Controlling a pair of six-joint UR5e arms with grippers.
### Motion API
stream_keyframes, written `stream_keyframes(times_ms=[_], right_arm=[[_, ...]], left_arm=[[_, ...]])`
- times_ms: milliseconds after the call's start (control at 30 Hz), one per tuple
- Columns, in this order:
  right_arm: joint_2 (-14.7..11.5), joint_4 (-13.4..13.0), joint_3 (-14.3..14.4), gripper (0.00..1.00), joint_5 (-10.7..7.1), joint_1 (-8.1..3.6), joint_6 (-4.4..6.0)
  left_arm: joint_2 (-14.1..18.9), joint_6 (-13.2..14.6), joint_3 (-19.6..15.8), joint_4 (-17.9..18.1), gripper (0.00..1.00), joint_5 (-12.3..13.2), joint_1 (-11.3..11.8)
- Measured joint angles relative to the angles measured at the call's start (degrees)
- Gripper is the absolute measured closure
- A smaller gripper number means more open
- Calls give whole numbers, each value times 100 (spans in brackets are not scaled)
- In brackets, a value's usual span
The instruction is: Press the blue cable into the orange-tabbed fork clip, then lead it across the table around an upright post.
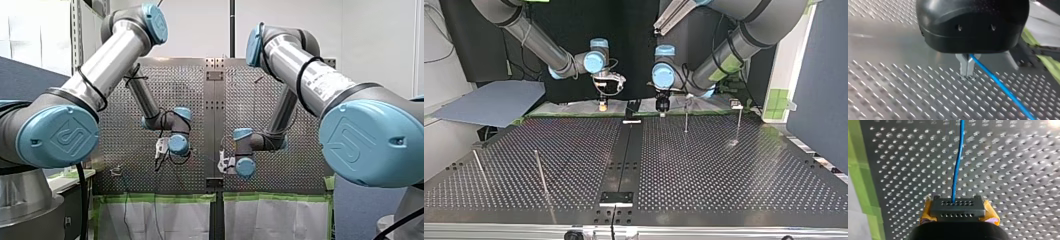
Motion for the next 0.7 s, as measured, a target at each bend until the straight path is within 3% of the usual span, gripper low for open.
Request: stream_keyframes(times_ms=[233, 433, 700], right_arm=[[-325, 325, 49, 100, -10, 36, 5], [-646, 645, 58, 100, -23, 53, 2], [-1140, 1120, 59, 100, -53, 52, 20]], left_arm=[[396, -145, 2, -110, 100, -368, -393], [713, -198, 3, -388, 100, -539, -704], [1148, -288, 4, -643, 100, -659, -831]])
